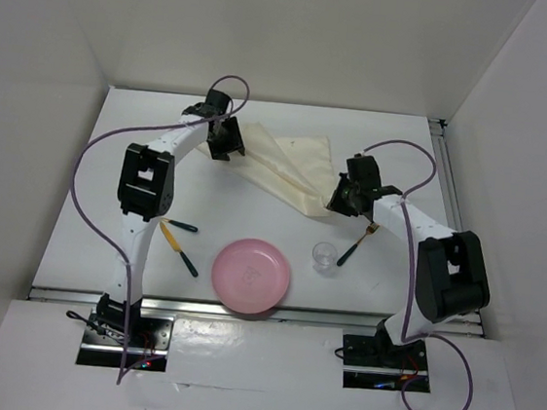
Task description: Set the dinner table for one person
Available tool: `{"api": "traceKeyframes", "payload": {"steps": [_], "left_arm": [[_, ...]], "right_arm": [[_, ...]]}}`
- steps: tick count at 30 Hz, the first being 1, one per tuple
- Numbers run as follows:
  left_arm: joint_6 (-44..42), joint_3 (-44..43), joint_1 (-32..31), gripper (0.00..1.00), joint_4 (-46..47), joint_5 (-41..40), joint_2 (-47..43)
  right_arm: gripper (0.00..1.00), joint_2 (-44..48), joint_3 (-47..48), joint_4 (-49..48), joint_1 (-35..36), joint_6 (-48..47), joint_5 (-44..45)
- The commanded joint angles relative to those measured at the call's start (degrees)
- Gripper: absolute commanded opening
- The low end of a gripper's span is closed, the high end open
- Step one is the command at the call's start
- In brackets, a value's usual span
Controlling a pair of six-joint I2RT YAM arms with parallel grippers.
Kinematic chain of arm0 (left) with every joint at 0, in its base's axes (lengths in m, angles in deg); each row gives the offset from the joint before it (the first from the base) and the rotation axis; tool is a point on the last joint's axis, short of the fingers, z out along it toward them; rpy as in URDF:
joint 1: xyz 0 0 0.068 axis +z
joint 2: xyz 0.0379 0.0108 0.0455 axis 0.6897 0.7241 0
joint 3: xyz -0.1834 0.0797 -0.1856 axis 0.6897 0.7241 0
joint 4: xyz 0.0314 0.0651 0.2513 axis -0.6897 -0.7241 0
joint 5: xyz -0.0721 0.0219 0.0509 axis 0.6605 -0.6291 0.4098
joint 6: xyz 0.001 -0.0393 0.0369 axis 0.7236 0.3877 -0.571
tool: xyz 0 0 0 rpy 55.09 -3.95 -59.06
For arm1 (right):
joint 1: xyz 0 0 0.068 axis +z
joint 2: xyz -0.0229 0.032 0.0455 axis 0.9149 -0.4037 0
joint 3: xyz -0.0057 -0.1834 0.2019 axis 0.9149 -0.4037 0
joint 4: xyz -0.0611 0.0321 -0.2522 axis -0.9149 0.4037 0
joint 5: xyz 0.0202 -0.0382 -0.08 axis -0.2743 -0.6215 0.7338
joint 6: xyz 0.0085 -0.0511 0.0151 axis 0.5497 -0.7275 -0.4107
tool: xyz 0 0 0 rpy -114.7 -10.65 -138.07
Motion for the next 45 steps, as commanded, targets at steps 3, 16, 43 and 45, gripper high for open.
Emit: {"api": "traceKeyframes", "payload": {"steps": [3, 16, 43, 45], "left_arm": [[-0.37, 13.48, 0.47, 0.66, 2.84, -3.5, -6.49], [0.42, 20.37, -0.67, 0.66, 1.54, -7.01, -21.88], [-1.78, 4.27, -0.67, 0.8, -4.89, -6.32, -3.78], [-1.78, 4.27, -0.67, 0.77, -4.26, -5.7, -3.78]], "right_arm": [[0.0, 3.5, -0.24, 2.42, 0.43, -1.89, 4.16], [0.0, 6.06, -1.3, 4.27, -0.62, -4.09, 7.41], [0.0, 4.92, 0.99, 4.27, -0.62, -4.62, 6.27], [0.0, 4.92, 1.51, 4.27, -0.62, -4.62, 6.27]]}}
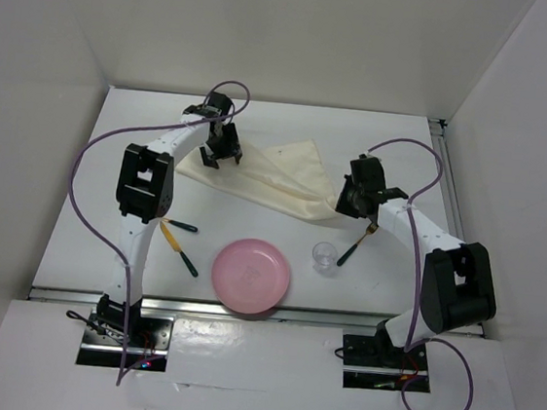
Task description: Set the dinner table for one person
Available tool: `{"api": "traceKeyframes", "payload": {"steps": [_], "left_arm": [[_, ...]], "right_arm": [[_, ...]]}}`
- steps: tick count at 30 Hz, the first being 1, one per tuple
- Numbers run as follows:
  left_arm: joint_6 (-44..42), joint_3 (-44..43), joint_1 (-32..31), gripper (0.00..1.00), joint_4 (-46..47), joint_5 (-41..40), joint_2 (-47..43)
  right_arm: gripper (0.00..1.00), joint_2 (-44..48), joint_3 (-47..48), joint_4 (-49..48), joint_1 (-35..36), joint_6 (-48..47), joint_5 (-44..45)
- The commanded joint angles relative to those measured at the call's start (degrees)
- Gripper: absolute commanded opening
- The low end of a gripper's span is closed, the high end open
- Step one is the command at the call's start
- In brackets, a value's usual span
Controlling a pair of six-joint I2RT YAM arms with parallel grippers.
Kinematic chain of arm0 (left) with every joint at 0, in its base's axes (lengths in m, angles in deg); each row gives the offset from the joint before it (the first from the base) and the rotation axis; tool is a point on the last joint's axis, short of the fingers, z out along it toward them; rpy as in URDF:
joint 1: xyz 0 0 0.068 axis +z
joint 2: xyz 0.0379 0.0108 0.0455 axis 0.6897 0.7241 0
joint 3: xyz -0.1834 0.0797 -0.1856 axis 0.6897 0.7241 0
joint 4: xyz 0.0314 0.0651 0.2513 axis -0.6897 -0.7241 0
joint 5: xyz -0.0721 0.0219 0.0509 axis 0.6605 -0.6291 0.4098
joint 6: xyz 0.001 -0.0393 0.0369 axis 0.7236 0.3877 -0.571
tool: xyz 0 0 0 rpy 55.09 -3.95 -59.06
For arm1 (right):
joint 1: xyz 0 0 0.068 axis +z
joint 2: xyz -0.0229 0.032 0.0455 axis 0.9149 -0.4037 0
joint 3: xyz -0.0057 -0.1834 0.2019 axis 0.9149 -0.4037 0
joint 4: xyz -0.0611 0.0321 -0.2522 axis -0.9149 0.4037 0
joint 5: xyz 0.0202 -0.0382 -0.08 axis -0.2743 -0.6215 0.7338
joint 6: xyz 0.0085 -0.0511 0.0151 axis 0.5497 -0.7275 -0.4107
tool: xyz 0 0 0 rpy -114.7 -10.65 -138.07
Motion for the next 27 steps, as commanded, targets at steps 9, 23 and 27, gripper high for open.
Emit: {"api": "traceKeyframes", "payload": {"steps": [9, 23, 27], "left_arm": [[-1.54, -2.89, 0.14, 0.68, 2.71, 3.47, 2.55], [-1.54, -5.26, 0.14, 0.0, 2.72, 2.15, -1.93], [-2.06, -5.79, 0.67, 0.0, 2.1, 2.85, -6.4]], "right_arm": [[0.0, 1.8, 2.48, 1.1, -0.34, -0.99, 0.65], [0.0, 2.32, 1.95, 2.15, -0.34, -0.99, 2.41], [0.0, 1.8, 5.81, 2.77, -0.86, -1.52, 3.64]]}}
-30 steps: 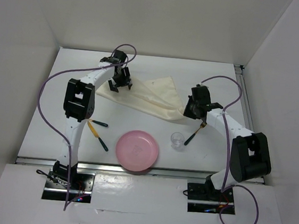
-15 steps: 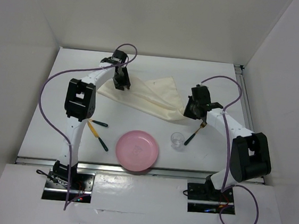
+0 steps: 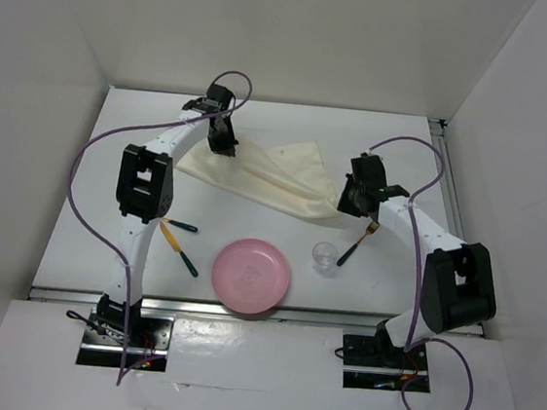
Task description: Set the dinner table for one person
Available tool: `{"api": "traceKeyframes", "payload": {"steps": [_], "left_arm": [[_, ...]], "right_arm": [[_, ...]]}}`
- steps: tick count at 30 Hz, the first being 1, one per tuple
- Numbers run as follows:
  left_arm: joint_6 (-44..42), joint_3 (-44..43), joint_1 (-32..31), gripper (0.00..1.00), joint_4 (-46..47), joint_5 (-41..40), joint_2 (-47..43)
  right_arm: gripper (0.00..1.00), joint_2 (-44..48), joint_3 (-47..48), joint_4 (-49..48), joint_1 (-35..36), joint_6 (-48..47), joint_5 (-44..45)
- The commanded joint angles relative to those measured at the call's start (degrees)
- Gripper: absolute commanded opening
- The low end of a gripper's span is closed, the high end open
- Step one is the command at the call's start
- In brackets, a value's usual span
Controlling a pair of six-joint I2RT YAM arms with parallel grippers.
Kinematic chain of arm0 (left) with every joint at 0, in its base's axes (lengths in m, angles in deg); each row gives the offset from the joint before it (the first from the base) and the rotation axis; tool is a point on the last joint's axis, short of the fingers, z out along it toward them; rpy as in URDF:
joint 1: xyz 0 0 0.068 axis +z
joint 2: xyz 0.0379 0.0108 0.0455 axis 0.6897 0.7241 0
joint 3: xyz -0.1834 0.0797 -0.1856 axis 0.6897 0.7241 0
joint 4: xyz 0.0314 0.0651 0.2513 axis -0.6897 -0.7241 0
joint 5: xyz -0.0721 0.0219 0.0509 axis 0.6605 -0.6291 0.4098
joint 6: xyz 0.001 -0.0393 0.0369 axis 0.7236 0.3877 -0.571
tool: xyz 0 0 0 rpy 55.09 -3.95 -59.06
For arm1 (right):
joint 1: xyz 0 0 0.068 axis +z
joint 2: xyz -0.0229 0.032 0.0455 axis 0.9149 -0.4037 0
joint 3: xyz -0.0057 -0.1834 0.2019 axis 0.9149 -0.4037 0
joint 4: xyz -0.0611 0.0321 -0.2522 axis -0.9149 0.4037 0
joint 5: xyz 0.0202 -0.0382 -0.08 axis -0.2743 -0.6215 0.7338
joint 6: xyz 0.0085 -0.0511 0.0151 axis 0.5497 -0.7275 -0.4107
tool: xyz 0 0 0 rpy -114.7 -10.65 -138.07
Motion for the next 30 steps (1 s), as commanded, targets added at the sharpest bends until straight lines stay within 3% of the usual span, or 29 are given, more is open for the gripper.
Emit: {"api": "traceKeyframes", "payload": {"steps": [1, 7, 13, 17, 21, 30], "left_arm": [[-1.39, -2.47, 0.56, 0.0, -0.2, 0.41, -9.44], [-3.67, -4.74, 1.96, 0.0, -0.29, -0.31, -22.46], [-4.29, -13.54, 9.34, 0.0, -5.65, 15.77, -28.88], [-3.59, -5.83, 14.52, 0.0, -4.51, 23.07, -37.4], [-3.59, 2.08, 16.99, 0.0, -4.5, 24.66, -46.36], [-5.35, 2.97, 19.37, 0.0, -12.06, 26.25, -59.02]], "right_arm": [[0.0, 1.8, 5.92, 0.48, -1.34, -1.89, 3.12], [0.0, 1.27, 18.4, 1.71, -4.68, -5.58, 3.74], [0.0, 2.94, 27.02, 1.62, -5.92, -7.69, 3.21], [0.0, 5.04, 29.4, 3.37, -5.92, -8.31, 3.21], [0.0, 13.56, 26.16, 1.46, -5.92, -9.63, 5.23], [0.0, 23.94, 31.06, 3.64, -5.92, -11.74, 5.85]]}}
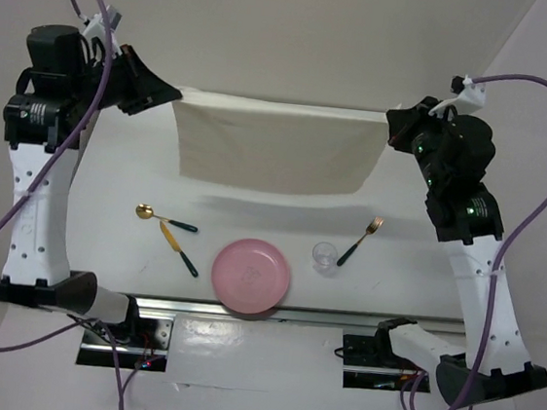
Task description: Set the dinner table for one person
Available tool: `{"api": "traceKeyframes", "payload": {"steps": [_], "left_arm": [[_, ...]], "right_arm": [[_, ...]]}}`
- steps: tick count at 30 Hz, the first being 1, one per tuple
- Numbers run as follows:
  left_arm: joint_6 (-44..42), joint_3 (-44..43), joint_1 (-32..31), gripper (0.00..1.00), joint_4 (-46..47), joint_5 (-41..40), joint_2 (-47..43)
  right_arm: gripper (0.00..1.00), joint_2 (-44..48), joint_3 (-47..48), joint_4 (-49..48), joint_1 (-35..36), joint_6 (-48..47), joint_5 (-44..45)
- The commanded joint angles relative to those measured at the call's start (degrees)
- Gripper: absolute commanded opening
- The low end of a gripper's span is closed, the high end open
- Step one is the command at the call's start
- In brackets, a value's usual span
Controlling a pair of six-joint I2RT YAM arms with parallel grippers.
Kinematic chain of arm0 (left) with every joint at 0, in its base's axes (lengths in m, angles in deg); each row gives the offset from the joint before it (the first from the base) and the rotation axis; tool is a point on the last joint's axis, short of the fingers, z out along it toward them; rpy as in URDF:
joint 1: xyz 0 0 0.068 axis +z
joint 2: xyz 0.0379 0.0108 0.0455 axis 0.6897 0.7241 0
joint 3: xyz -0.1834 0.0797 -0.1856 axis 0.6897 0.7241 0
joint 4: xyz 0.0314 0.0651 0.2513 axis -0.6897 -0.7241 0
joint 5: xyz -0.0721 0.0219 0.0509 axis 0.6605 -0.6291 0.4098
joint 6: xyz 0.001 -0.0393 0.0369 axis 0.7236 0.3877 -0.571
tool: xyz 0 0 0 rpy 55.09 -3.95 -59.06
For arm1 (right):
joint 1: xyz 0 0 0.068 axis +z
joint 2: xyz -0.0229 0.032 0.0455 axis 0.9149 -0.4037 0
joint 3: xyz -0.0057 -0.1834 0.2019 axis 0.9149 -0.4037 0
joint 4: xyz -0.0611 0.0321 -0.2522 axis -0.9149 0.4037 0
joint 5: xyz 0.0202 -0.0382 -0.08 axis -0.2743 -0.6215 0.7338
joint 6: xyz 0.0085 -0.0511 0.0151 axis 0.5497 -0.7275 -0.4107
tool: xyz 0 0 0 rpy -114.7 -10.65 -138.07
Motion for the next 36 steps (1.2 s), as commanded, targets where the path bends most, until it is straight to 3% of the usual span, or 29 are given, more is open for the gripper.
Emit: {"api": "traceKeyframes", "payload": {"steps": [1, 7, 12, 16, 19, 20, 21, 22, 24, 25, 26, 27, 29, 31, 32, 33, 35, 36], "left_arm": [[-2.46, -0.89, 3.43, 0.0, -0.04, -5.6, -5.88], [-2.46, 1.91, 3.43, 0.0, 1.36, -7.71, -6.41], [-0.62, 12.54, 2.82, 0.0, 10.3, -9.12, -0.8], [0.0, 15.46, 0.28, 0.0, 16.65, -13.85, 11.64], [0.52, 11.96, -0.79, 0.0, 19.64, -20.62, 20.97], [0.52, 8.99, -1.31, 0.02, 18.69, -20.63, 25.1], [-0.26, 0.34, -1.31, 0.31, 16.68, -20.63, 34.19], [-1.31, -5.49, -1.92, 0.46, 13.53, -20.63, 38.98], [-1.93, -22.32, -2.62, 0.62, 1.58, -19.93, 50.04], [-2.72, -24.16, -2.63, 0.73, 0.24, -19.93, 50.88], [-2.73, -23.13, -3.5, 0.8, 0.74, -21.15, 50.02], [-3.25, -15.12, -4.29, 0.82, 5.8, -23.07, 47.75], [-3.25, -4.98, -4.3, 0.97, 12.15, -23.62, 38.62], [-2.73, 5.47, -4.83, 0.95, 17.51, -23.62, 32.56], [-3.42, 7.7, -4.83, 0.85, 18.06, -23.62, 31.39], [-4.04, 11.21, -5.44, 0.74, 18.06, -24.32, 30.6], [-4.57, 14.3, -6.15, 0.42, 18.59, -24.85, 29.37], [-5.09, 17.54, -6.76, 0.18, 19.2, -24.85, 28.66]], "right_arm": [[0.0, 1.43, 3.35, 2.83, -1.77, -4.11, 7.66], [0.0, -2.95, 3.45, 2.22, -1.77, -5.43, 8.19], [0.0, -11.82, 0.81, -4.01, -1.77, -4.91, 7.05], [0.0, -23.85, 0.71, -9.45, -2.38, -4.38, 4.33], [0.0, -36.42, 5.88, -12.02, -3.08, -3.85, 1.07], [0.06, -43.67, 8.25, -12.02, -3.61, -3.85, 0.46], [0.22, -47.31, 14.89, -9.23, -3.61, -2.98, 0.45], [0.47, -50.74, 18.61, -6.68, -3.61, -1.49, 0.45], [0.7, -56.57, 25.55, -1.67, -4.14, -0.16, 0.45], [0.77, -56.58, 25.59, -1.65, -4.14, 0.63, 0.45], [0.86, -56.58, 25.07, -1.65, -4.14, 0.63, 0.45], [0.89, -53.97, 21.58, -3.39, -4.14, 0.63, -0.42], [0.9, -51.14, 17.7, -4.63, -4.14, 0.63, -0.95], [0.85, -47.62, 12.51, -5.16, -4.14, 1.33, -2.97], [0.79, -46.57, 10.93, -5.16, -4.14, 1.34, -4.02], [0.61, -44.64, 7.17, -5.16, -3.62, 1.34, -4.9], [0.34, -42.96, 3.46, -5.69, -3.0, 1.95, -7.28], [0.23, -42.34, -0.12, -6.21, -2.47, 1.95, -10.07]]}}
